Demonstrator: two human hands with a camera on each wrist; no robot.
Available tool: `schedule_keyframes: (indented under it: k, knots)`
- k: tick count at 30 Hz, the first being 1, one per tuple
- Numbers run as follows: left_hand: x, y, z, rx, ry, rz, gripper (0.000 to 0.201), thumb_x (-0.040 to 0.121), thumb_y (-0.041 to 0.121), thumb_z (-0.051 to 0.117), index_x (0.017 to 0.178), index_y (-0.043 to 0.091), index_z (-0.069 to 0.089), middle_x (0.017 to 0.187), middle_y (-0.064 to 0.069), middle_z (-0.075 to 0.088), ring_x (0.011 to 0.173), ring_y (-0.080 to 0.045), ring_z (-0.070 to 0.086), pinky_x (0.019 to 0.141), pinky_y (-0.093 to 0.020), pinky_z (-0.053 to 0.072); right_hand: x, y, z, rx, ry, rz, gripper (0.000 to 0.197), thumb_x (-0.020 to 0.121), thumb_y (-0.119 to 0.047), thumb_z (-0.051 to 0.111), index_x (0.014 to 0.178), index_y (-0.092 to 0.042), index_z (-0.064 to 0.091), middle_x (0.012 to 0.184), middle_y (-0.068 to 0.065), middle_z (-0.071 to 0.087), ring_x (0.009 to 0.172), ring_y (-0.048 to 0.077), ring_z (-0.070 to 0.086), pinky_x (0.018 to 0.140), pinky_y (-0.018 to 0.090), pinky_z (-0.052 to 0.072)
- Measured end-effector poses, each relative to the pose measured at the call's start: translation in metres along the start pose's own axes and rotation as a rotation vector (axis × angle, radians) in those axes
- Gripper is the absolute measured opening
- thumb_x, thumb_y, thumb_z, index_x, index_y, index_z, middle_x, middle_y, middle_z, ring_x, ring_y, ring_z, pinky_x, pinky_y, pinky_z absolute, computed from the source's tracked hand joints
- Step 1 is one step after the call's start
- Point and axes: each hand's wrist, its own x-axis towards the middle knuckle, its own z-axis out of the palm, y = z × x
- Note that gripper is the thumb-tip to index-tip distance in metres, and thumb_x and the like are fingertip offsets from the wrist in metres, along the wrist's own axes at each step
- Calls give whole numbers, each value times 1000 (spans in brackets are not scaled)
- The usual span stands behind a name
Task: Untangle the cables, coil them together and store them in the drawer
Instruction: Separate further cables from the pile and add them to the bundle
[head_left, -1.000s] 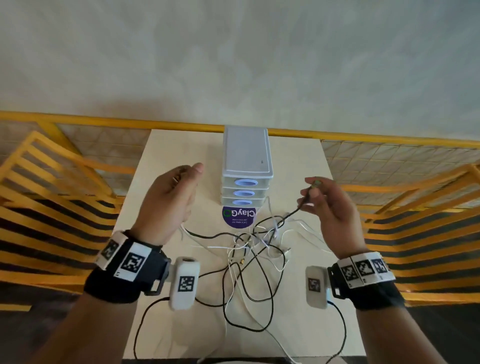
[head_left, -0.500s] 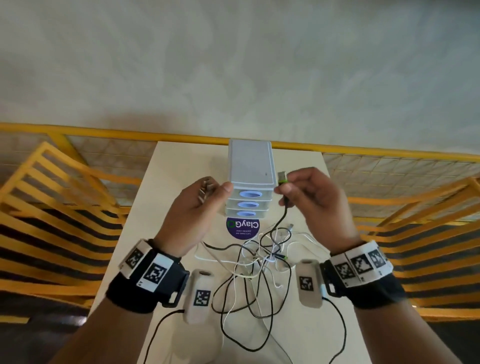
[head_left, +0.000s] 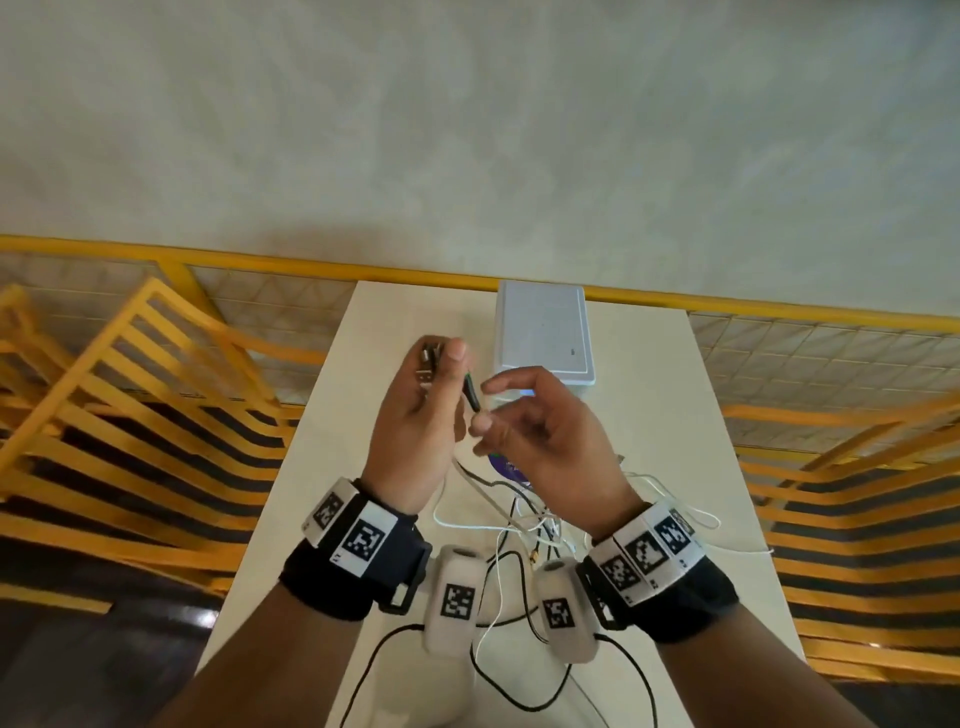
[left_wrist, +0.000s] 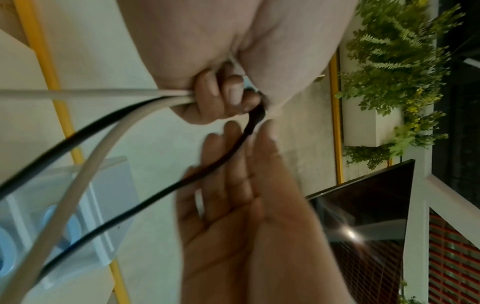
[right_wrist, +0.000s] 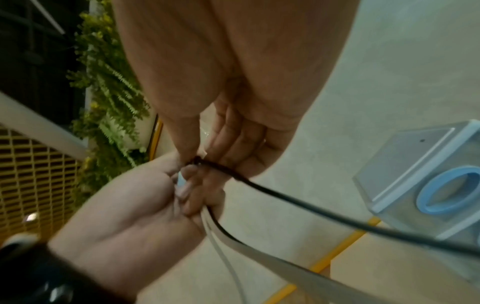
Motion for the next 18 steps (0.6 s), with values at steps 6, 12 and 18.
schedule_keyframes:
  k: [6,12,18]
  knots:
    - [11,-4,-2,-95,128,-113,42,94,68,49,83,28,60,74,1,63,60,-15,52,62,-35,43,-4,15,15,-136,-115,25,18,105,-21,54,90,-16,63,74,-5,66,69,11,63,73,30,55]
    - [13,5,2,-406,182,-214,38,105,46,47,80,18,51,53,4,37,43,-10,37,45,-24,33,-4,22,19,-207,-187,-29,26,107,-33,48,84,-23,56,63,-11,47,59,8,44,61,27,41]
    - [37,33,-31,-414,264,-194,37,101,50,51,76,23,52,53,9,36,43,-6,29,39,-20,24,-19,57,13,-221,-207,-33,33,107,-40,42,83,-20,52,70,-4,41,64,14,39,62,31,36]
